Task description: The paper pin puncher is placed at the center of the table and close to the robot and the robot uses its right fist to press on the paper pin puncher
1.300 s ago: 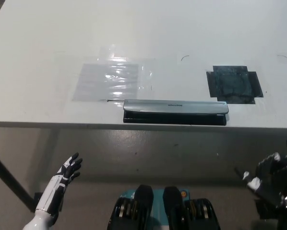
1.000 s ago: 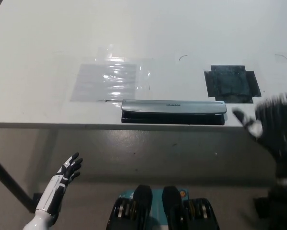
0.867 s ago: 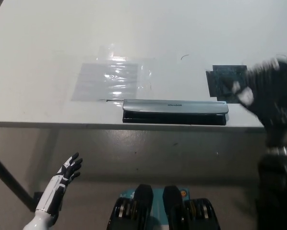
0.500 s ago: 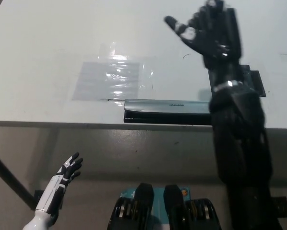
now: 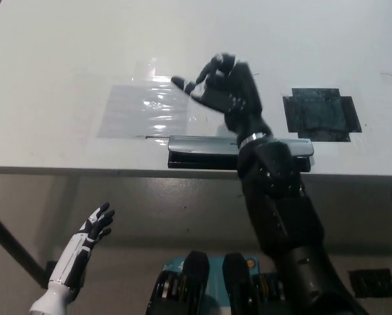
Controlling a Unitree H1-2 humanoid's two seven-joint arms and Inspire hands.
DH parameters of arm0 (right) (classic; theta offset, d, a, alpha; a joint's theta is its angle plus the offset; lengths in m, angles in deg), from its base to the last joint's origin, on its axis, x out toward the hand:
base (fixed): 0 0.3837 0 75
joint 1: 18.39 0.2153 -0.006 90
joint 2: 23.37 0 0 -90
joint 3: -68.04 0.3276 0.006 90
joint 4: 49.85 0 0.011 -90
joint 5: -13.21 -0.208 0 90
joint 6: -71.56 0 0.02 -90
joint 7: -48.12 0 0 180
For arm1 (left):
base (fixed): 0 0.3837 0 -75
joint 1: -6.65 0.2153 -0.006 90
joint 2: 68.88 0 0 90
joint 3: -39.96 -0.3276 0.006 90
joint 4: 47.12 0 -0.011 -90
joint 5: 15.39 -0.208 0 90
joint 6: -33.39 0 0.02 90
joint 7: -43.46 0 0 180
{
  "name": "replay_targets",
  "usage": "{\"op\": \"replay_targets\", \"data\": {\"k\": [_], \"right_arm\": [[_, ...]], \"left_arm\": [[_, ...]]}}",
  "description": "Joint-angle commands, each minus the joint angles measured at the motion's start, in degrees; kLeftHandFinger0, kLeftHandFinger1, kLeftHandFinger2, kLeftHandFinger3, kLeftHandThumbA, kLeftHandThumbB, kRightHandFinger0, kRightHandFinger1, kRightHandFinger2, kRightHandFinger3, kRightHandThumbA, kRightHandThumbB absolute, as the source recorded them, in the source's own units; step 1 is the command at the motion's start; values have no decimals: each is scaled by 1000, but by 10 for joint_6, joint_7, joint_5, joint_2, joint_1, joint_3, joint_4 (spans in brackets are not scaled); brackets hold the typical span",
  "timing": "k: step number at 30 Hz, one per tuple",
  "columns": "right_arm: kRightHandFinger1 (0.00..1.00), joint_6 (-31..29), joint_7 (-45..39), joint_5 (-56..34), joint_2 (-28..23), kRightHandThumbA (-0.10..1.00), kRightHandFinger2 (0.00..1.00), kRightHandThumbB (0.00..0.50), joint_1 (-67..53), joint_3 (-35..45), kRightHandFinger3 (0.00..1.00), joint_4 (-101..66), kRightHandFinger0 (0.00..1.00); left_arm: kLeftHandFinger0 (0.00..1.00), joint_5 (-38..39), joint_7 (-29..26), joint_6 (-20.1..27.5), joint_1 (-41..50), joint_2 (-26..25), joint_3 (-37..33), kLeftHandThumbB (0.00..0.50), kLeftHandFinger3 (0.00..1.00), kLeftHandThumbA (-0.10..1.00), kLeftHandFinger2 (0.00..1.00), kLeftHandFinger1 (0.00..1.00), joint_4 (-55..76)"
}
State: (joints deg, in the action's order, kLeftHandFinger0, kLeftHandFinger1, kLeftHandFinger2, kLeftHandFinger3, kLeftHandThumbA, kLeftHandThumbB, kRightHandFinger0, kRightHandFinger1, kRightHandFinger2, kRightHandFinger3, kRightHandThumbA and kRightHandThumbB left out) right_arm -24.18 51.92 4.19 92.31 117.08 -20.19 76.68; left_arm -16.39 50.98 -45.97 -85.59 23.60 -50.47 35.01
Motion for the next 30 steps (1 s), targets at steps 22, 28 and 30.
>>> {"op": "replay_targets", "data": {"k": [22,28,30], "right_arm": [[142,-183,9,17,-11,1000,357,171,-10,19,274,344,9],[58,-189,16,27,-12,1000,308,113,-32,13,197,414,0],[29,-190,28,40,-14,1000,315,98,-45,2,209,425,0]], "left_arm": [[1000,-3,9,18,-5,-11,-2,220,1000,1000,1000,1000,15],[1000,-5,8,21,-1,-10,-3,201,1000,1000,1000,1000,15],[1000,1,11,26,0,-10,-3,193,1000,1000,1000,1000,13]]}}
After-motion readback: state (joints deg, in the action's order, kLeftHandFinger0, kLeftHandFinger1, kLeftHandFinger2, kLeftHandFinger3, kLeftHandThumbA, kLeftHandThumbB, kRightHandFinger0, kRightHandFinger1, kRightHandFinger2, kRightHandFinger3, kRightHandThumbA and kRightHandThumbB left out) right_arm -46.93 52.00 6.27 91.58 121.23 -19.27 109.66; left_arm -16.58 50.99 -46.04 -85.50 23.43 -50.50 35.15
